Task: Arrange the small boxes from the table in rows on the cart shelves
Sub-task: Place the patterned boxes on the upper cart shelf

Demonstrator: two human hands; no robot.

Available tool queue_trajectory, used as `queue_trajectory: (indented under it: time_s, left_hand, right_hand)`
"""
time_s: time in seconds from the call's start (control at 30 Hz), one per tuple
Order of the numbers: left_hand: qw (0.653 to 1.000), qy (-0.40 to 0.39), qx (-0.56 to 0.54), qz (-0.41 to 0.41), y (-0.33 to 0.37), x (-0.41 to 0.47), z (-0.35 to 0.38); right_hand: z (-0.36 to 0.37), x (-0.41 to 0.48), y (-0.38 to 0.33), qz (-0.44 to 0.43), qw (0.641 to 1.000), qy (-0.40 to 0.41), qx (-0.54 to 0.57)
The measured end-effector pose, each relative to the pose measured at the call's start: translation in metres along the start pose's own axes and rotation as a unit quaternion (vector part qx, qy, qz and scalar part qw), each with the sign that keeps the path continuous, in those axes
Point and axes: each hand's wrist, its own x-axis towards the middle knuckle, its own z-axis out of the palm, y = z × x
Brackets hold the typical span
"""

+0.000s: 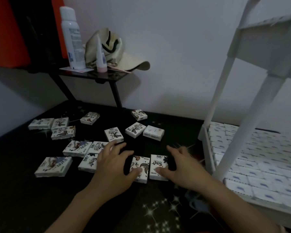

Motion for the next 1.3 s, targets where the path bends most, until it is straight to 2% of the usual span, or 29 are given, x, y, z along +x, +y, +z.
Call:
queue_trajectory:
  time_s: [0.07,0.13,0.3,0.43,0.57,0.67,0.9,1.07,1.3]
  left_hand:
    - [0.998,-0.041,0.039,-0.001,0.002,0.0,0.002]
    - [0.998,-0.05,0.038,0.008,0.006,-0.002,-0.001]
    - [0.999,0.003,-0.045,0.015,0.011,-0.01,-0.003]
    - [0.99,0.025,-0.135,0.028,0.013,-0.02,-0.001]
    - [0.95,0.028,-0.312,0.024,0.021,-0.03,-0.014]
    - [0.919,0.0,-0.393,0.027,0.038,-0.035,-0.034]
    - [0.88,-0.054,-0.459,0.108,0.11,-0.048,-0.077]
    - [0.858,-0.097,-0.468,0.187,0.174,-0.059,-0.098]
    - [0.814,-0.157,-0.503,0.246,0.258,-0.06,-0.118]
  right_hand:
    - [-0.002,0.001,0.001,-0.019,1.0,-0.018,-0.004]
    - [-0.002,-0.001,0.003,-0.031,0.998,-0.009,0.045]
    - [0.011,-0.015,0.005,-0.043,0.978,0.028,0.204]
    - [0.014,-0.029,0.005,-0.051,0.967,0.068,0.242]
    - [0.002,-0.053,0.001,-0.084,0.964,0.066,0.245]
    - [-0.016,-0.077,0.0,-0.087,0.958,0.053,0.269]
    - [-0.074,-0.146,0.014,-0.054,0.918,0.129,0.371]
    - [-0.119,-0.206,0.038,-0.049,0.915,0.202,0.345]
    - [-0.169,-0.271,0.066,-0.046,0.904,0.301,0.301]
